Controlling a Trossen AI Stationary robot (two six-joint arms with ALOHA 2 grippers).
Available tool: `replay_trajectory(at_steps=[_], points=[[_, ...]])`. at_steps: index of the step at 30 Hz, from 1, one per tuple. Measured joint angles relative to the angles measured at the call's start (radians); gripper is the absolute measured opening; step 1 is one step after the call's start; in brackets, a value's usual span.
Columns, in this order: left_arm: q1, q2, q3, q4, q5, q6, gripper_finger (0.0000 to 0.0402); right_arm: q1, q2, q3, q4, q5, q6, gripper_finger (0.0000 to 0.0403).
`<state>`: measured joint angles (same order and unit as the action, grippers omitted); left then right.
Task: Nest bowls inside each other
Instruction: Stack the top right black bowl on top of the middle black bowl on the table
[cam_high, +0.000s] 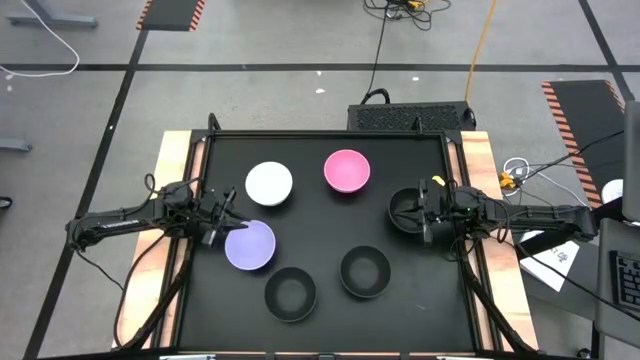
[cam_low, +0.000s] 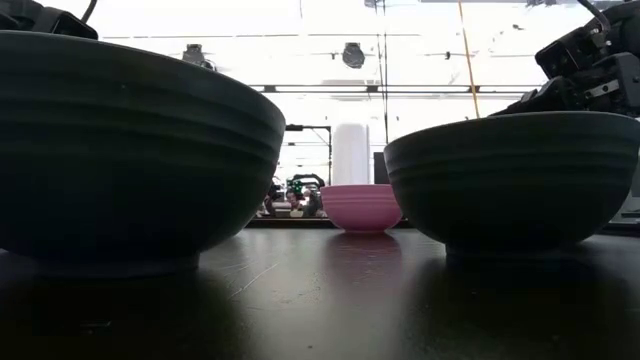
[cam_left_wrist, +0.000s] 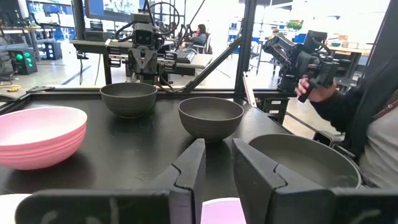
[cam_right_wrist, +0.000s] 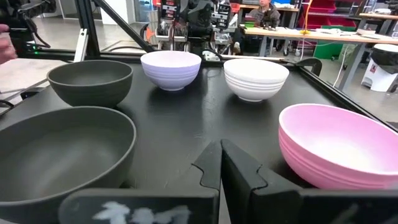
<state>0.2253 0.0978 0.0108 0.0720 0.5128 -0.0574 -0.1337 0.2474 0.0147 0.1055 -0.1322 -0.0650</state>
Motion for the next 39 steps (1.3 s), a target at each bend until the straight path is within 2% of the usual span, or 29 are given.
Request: replay_trajectory(at_steps=[8,18,26,33,37,39], points=[[0.0,0.0,-0.001,0.015,0.0,-0.006,0.0081,0.0,0.0,0.0,0.017,0.0,0.012,0.0],[0.0,0.0,-0.001,0.121,0.001,-0.136,0.0081,0.0,0.0,0.0,0.093,0.0,0.187,0.0],[0.0,0.0,-0.001,0.12,-0.003,-0.131,0.0081,0.0,0.0,0.0,0.105,0.0,0.283,0.0],[0.0,0.0,-0.001,0.177,-0.017,-0.094,0.0081,-0.002,0.0,0.0,0.294,0.0,0.289,0.0],[0.0,0.0,-0.001,0.199,-0.025,-0.044,0.0081,-0.003,-0.001,0.003,0.398,0.0,0.198,0.0],[0.0,0.0,-0.001,0.205,-0.037,-0.042,0.0081,-0.009,-0.001,0.029,0.39,0.0,0.18,0.0]])
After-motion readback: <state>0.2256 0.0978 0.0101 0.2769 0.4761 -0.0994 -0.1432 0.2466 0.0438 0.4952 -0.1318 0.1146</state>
